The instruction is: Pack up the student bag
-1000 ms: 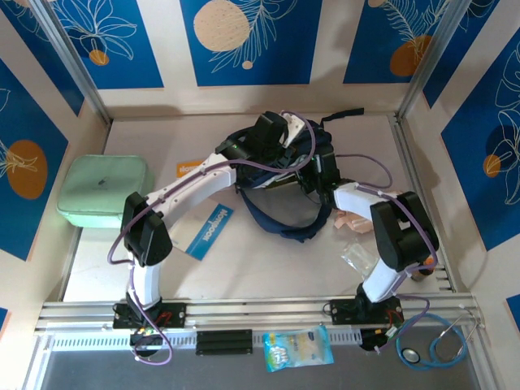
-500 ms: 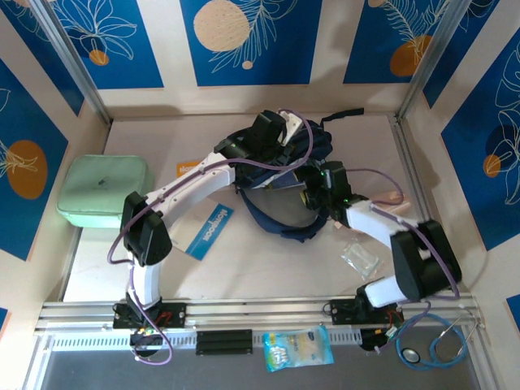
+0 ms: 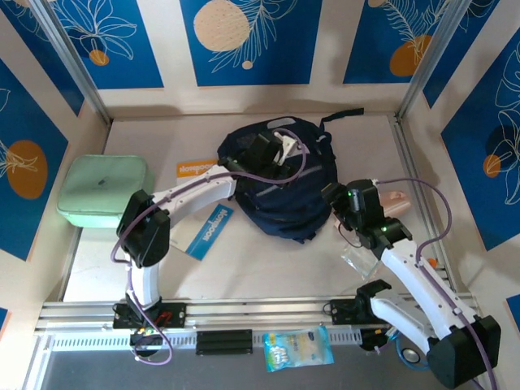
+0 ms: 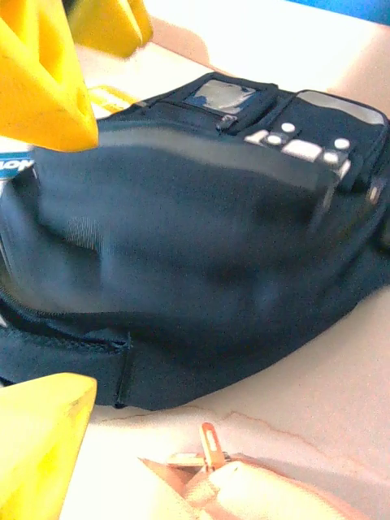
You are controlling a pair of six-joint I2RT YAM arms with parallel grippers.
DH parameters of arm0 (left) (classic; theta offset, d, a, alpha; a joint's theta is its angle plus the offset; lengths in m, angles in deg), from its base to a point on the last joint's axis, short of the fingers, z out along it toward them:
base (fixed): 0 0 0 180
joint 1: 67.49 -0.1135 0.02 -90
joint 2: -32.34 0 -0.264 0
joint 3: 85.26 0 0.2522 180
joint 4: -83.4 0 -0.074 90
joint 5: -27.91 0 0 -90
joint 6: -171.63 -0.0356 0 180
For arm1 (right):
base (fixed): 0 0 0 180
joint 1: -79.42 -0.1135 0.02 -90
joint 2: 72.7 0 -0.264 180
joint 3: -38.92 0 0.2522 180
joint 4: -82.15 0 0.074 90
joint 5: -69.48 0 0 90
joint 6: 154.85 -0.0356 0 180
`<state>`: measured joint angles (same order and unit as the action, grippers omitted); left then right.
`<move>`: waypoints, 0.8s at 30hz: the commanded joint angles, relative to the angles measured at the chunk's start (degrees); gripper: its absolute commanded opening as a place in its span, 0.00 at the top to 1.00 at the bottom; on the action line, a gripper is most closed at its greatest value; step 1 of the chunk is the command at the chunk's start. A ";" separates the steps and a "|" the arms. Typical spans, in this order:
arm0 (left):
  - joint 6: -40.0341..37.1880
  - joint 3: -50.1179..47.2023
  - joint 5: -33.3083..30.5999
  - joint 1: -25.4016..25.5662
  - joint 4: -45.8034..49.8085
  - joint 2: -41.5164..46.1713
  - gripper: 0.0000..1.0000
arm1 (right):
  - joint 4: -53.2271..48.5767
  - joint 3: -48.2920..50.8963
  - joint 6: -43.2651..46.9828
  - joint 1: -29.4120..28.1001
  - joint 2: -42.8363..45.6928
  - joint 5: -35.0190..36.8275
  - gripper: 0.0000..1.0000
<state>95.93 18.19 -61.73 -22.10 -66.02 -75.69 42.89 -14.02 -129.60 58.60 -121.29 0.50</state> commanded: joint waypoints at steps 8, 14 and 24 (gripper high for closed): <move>14.37 -23.54 -0.03 -9.74 -0.37 21.07 0.08 | 6.00 -14.50 16.89 -13.40 -20.65 -8.98 0.28; 16.08 -36.33 -2.30 -20.55 3.91 34.17 0.00 | 7.24 -26.01 18.95 -24.41 -39.41 -12.98 0.33; 15.05 -37.14 -3.08 -33.12 12.00 43.89 0.00 | 5.81 -45.97 22.08 -33.08 -65.59 -23.82 0.45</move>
<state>110.73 -19.71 -64.11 -52.70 -58.20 -32.83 50.72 -55.37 -109.89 26.73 -182.80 -17.73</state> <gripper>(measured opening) 0.998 0.561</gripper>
